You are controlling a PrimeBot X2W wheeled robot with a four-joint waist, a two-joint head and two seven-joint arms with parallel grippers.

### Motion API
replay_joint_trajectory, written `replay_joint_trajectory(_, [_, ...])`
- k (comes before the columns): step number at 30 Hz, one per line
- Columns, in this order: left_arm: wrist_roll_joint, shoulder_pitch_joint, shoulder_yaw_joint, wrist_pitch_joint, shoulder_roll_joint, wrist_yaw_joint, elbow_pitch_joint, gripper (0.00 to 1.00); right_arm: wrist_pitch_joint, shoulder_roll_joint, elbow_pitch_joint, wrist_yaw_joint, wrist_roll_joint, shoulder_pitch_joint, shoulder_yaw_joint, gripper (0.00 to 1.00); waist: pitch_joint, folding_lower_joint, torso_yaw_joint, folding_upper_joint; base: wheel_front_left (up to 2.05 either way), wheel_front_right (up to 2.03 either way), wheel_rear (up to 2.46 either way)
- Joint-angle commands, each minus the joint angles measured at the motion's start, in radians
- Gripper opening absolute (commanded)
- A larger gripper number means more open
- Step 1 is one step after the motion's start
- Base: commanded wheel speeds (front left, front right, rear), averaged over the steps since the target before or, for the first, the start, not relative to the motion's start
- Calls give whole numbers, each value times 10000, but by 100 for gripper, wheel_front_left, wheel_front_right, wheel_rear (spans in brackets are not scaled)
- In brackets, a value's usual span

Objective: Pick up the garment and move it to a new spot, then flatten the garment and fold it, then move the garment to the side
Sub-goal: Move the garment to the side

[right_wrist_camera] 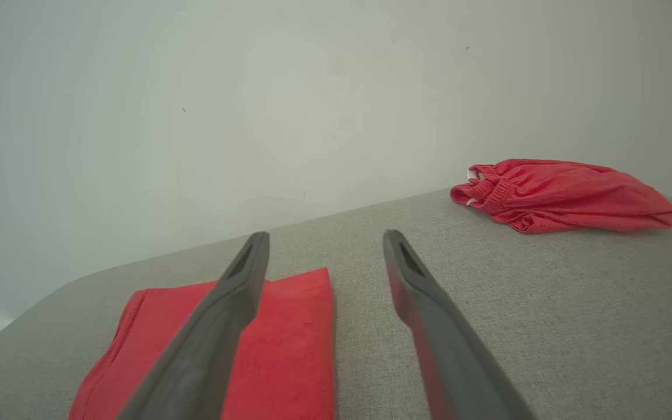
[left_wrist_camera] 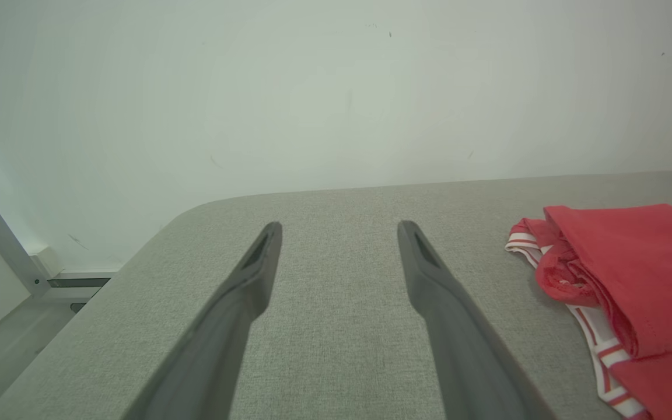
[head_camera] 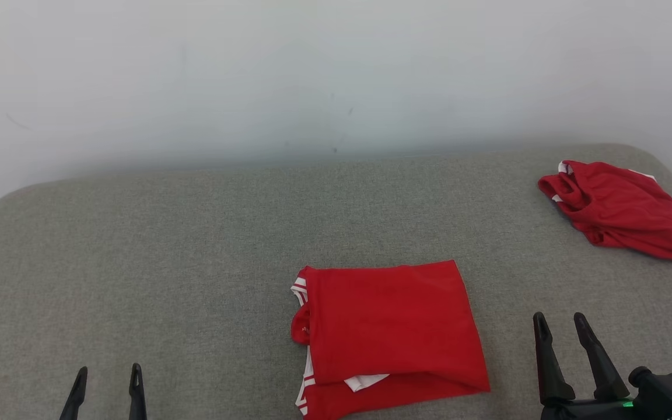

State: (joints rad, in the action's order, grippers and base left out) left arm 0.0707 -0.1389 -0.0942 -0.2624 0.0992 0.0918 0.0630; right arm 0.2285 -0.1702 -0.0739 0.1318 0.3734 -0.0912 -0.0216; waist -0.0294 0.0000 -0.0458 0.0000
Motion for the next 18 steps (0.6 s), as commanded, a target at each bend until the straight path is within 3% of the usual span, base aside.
replay_joint_trajectory(1, [75,-64,-2,-28,29,-37,6,100,-19,56,38,-33,-53,-80,-13,100,-6,0,0,0,0,0,0])
replay_joint_trajectory(12, [108,-41,-4,-28,27,-48,70,100,-58,-13,12,-33,-75,20,57,100,-54,0,29,0,0,0,0])
replay_joint_trajectory(18, [118,-47,-1,-28,2,-94,35,100,-255,-336,134,-33,-266,862,491,100,-11,0,-17,0,0,0,0])
